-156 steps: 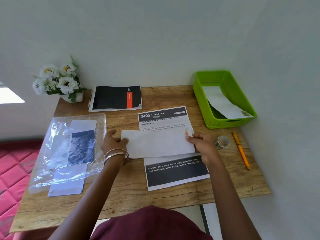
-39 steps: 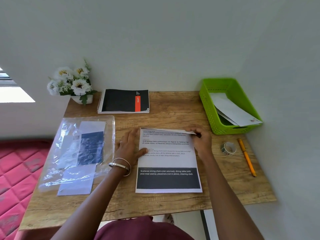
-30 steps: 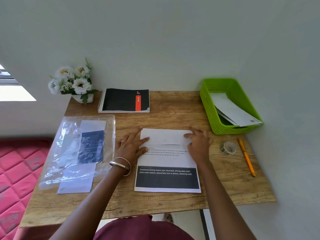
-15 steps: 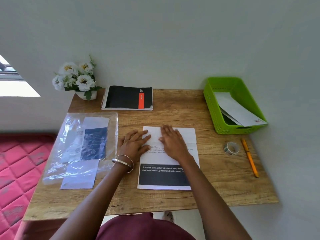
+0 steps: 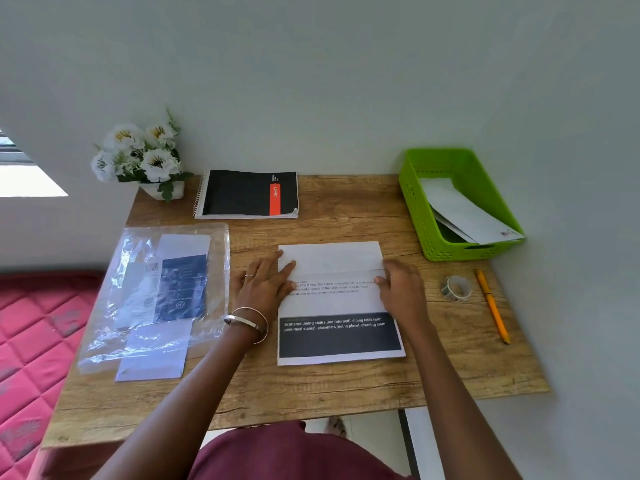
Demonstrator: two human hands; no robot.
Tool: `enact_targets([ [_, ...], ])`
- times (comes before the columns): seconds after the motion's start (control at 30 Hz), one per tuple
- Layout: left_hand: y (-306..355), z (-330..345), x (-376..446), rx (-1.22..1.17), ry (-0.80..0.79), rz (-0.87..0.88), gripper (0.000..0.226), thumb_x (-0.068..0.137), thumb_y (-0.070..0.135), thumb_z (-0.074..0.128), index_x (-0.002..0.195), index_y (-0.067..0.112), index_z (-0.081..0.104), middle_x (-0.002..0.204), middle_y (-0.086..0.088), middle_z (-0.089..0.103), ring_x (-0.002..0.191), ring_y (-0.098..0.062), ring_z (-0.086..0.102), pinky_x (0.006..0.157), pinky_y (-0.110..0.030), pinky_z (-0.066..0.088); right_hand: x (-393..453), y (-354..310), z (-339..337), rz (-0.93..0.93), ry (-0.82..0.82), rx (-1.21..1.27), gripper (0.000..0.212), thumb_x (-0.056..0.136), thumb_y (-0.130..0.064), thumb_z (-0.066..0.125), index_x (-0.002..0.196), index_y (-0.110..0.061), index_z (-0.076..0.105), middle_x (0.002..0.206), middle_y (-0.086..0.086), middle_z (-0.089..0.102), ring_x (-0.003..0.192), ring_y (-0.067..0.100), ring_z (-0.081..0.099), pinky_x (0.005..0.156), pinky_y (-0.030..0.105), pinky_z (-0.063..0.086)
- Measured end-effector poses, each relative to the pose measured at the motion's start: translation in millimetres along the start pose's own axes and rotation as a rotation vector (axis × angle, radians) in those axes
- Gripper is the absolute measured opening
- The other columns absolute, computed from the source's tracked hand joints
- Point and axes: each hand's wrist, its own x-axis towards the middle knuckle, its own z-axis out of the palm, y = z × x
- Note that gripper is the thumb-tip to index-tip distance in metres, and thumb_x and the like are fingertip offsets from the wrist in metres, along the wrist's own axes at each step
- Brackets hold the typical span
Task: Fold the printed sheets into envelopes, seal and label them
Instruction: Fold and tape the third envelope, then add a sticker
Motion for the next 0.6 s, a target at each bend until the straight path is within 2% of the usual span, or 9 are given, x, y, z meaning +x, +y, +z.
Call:
enact_targets([
  [0.03,1,0,-1,-0.008,0.011,-0.004,0.047,0.094,0.045,0.041,0.14,0.043,0.032,0.152,0.013,0.018,0.138,-0.019,0.017,0.107,-0.043,0.016,-7,-4,-3,0.07,0.058,0.057,0.032,0.087,-0.021,0.065,0.113,-0.004,0.059,0.111,0.015,0.062,0.109,0.035,0.054,0.084,0.035,0.043],
  [0.1,2,-1,-2,-0.009,0.049,0.004,0.046,0.094,0.041,0.043,0.139,0.039,0.036,0.15,0.008,0.023,0.136,-0.022,0.022,0.108,-0.045,0.019,-18,-9,-9,0.226,0.063,0.09,0.046,0.082,-0.032,0.072,0.113,-0.003,0.055,0.109,0.017,0.06,0.104,0.035,0.055,0.079,0.035,0.045],
  [0.2,4,3,-2,-0.006,0.117,0.029,0.036,0.094,0.035,0.046,0.129,0.032,0.051,0.143,0.006,0.036,0.132,-0.022,0.03,0.103,-0.046,0.024,-33,-11,-11,0.415,-0.105,0.048,0.077,0.071,-0.05,0.076,0.121,-0.004,0.041,0.116,0.021,0.056,0.107,0.039,0.055,0.081,0.041,0.048],
  [0.27,4,6,-2,0.006,0.135,0.037,0.033,0.094,0.034,0.047,0.125,0.029,0.055,0.14,0.007,0.042,0.129,-0.022,0.035,0.1,-0.045,0.026,-41,-12,-9,0.462,-0.183,0.033,0.085,0.066,-0.052,0.079,0.122,-0.006,0.035,0.119,0.021,0.055,0.108,0.039,0.055,0.083,0.044,0.05],
  [0.4,3,9,-1,-0.007,0.165,0.044,0.032,0.093,0.032,0.048,0.124,0.026,0.056,0.133,0.007,0.052,0.125,-0.021,0.04,0.097,-0.045,0.028,-48,-14,-11,0.514,-0.266,0.089,0.081,0.064,-0.039,0.085,0.119,-0.008,0.034,0.119,0.017,0.056,0.107,0.037,0.057,0.086,0.048,0.05],
  [0.53,-1,9,-2,-0.075,0.187,0.046,0.032,0.092,0.033,0.05,0.123,0.03,0.058,0.13,0.012,0.053,0.125,-0.018,0.04,0.098,-0.042,0.024,-41,-3,-21,0.581,-0.226,0.352,0.062,0.068,-0.024,0.084,0.115,-0.009,0.046,0.114,0.012,0.06,0.101,0.03,0.059,0.084,0.045,0.052],
  [0.6,-4,9,-2,-0.114,0.187,0.058,0.032,0.092,0.032,0.052,0.123,0.03,0.058,0.13,0.013,0.054,0.125,-0.018,0.04,0.099,-0.041,0.024,-40,0,-28,0.637,-0.218,0.514,0.049,0.074,-0.017,0.08,0.113,-0.011,0.051,0.112,0.012,0.061,0.096,0.028,0.061,0.077,0.042,0.055],
])
